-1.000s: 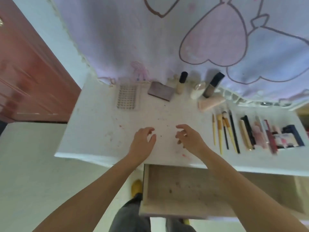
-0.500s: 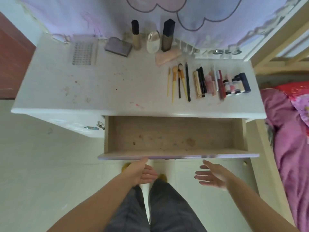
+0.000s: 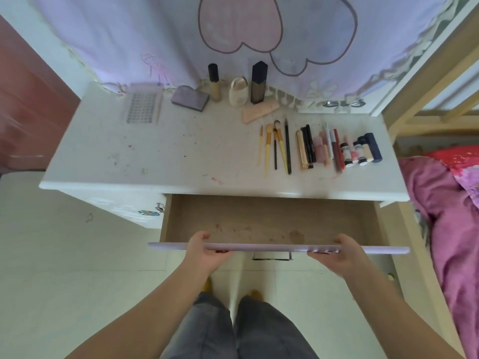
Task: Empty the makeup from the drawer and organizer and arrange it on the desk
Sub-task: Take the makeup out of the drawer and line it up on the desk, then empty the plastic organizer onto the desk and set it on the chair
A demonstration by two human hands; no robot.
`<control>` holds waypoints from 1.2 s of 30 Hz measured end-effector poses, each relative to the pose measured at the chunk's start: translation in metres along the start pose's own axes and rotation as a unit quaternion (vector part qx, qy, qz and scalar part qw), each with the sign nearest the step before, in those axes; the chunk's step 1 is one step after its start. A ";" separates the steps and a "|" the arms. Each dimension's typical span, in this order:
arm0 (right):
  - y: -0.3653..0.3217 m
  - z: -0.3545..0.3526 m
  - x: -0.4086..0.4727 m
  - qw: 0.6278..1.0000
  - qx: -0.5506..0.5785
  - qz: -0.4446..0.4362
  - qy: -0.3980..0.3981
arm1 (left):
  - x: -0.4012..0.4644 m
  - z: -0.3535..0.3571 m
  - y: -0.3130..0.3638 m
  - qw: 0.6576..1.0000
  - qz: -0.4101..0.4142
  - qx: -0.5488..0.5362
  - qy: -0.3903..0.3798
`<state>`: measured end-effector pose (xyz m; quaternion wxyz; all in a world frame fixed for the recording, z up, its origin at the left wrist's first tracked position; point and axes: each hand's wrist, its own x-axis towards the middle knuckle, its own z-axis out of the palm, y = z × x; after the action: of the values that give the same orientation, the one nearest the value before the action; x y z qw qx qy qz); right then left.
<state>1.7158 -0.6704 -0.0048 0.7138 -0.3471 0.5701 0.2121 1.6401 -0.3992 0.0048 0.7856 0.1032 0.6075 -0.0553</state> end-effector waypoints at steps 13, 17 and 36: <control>-0.037 0.058 -0.007 0.996 0.028 -0.014 -0.089 | 0.005 0.061 0.038 0.995 0.058 0.005 -0.084; -0.050 0.078 0.000 0.995 0.005 -0.010 -0.099 | 0.007 0.085 0.050 0.994 0.060 0.020 -0.088; -0.058 0.143 -0.078 0.424 -0.788 -0.444 -0.044 | -0.059 0.123 0.080 0.627 0.303 0.703 -0.145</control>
<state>1.8309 -0.5962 0.1008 0.1482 -0.9535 -0.1108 0.2379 1.7581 -0.3519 0.0987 0.5248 0.7929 0.1970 -0.2390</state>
